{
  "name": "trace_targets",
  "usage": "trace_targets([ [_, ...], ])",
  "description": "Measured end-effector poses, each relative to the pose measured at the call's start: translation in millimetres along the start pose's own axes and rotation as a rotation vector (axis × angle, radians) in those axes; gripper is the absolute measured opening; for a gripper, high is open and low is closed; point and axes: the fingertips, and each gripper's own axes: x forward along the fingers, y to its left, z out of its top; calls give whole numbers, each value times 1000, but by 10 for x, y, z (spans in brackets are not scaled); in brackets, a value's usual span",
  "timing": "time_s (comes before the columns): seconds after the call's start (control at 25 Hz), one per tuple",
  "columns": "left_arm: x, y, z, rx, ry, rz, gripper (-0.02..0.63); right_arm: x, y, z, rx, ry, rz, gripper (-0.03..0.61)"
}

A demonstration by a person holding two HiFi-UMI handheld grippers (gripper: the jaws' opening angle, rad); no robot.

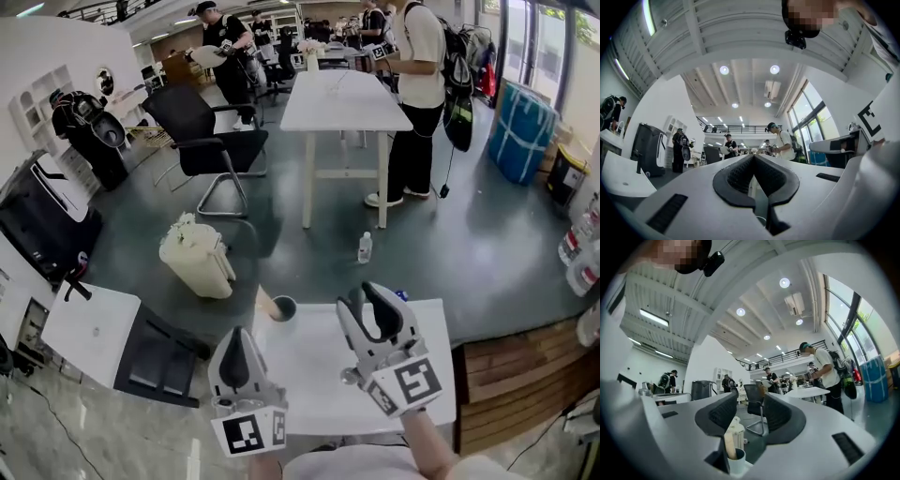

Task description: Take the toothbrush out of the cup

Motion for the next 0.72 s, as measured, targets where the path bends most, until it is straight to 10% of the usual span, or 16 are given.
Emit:
trace_targets([
  [0.28, -125, 206, -29, 14, 25, 55, 15, 719, 556, -336, 31, 97, 205, 228],
  [0.72, -439, 495, -69, 28, 66, 148, 15, 1340, 921, -1753, -20, 410, 173, 245],
])
